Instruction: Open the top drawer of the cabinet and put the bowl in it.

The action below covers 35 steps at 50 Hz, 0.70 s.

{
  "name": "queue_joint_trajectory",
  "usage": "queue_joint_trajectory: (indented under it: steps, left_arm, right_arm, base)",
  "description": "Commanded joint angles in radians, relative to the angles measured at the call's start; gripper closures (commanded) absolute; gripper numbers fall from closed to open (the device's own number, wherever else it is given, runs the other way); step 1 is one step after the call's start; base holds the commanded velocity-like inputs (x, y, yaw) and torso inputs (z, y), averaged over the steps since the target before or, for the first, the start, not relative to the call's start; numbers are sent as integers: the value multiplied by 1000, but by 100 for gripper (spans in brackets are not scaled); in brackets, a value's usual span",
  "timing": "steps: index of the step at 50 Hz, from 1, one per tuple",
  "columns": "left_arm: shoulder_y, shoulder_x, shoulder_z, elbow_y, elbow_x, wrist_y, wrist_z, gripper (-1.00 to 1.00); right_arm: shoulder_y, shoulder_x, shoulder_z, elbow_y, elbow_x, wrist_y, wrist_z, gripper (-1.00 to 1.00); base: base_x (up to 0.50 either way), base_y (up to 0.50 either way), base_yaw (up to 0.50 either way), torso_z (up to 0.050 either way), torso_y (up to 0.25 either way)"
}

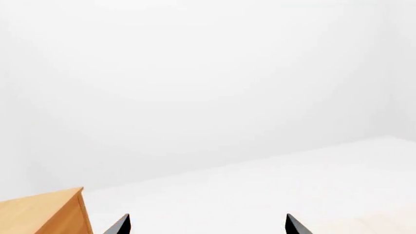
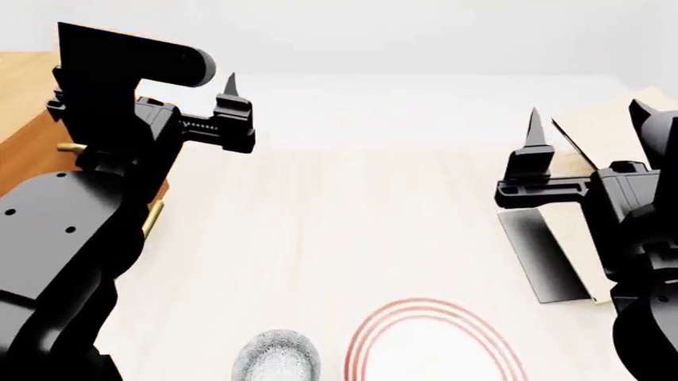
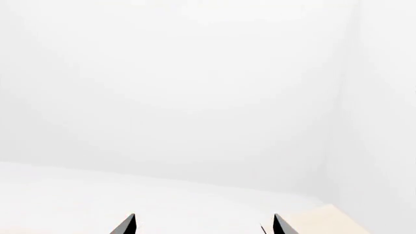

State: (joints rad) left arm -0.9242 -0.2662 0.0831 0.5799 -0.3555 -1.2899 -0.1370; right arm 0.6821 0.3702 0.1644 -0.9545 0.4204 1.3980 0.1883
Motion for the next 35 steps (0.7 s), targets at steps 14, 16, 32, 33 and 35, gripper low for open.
queue_joint_trajectory:
  steps: [14,16,32,33,35]
  left_arm:
    - [-78,-68,160,-87,57,46,-10,-100]
    - [-101,-87,213,-128,83,67,-10,-100]
    - [-260,-134,478,-448,219,189,11,-100]
    - [-267,-134,492,-469,226,191,12,-100]
    - [-276,-135,513,-502,237,200,15,-100]
  right_arm:
    - [-28,8,-12,26,6,-48,10,-100]
    - [-35,9,-15,34,4,-58,11,-100]
    - [-33,13,-26,50,6,-73,20,-100]
    - [-31,12,-25,52,7,-72,21,-100]
    - [-28,11,-24,54,9,-71,21,-100]
  base:
    - [0,0,0,7,0]
    - [0,0,0,0,0]
    - [0,0,0,0,0]
    - [0,0,0,0,0]
    - [0,0,0,0,0]
